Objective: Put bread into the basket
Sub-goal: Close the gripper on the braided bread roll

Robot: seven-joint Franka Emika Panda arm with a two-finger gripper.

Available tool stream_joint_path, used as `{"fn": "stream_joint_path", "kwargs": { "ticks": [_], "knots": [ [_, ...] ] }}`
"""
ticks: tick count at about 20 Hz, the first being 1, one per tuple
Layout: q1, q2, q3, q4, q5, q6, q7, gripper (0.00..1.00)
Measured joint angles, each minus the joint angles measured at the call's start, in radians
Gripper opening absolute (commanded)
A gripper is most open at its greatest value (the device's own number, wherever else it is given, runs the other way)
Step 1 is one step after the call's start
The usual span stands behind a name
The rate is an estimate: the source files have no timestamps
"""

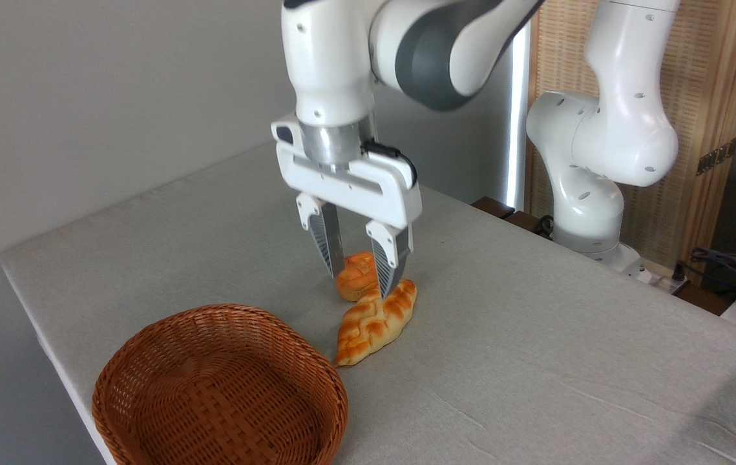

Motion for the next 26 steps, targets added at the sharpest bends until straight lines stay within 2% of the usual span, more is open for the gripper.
{"fn": "stream_joint_path", "kwargs": {
  "ticks": [3, 9, 18, 26],
  "knots": [
    [0.0, 0.005, 0.017, -0.033, 0.0, 0.034, -0.051, 1.0],
    [0.001, 0.005, 0.038, -0.038, 0.019, 0.035, -0.053, 1.0],
    [-0.005, 0.021, 0.038, -0.056, 0.02, 0.073, -0.061, 1.0],
    [-0.01, 0.023, 0.037, -0.081, 0.042, 0.075, -0.063, 1.0]
  ]
}}
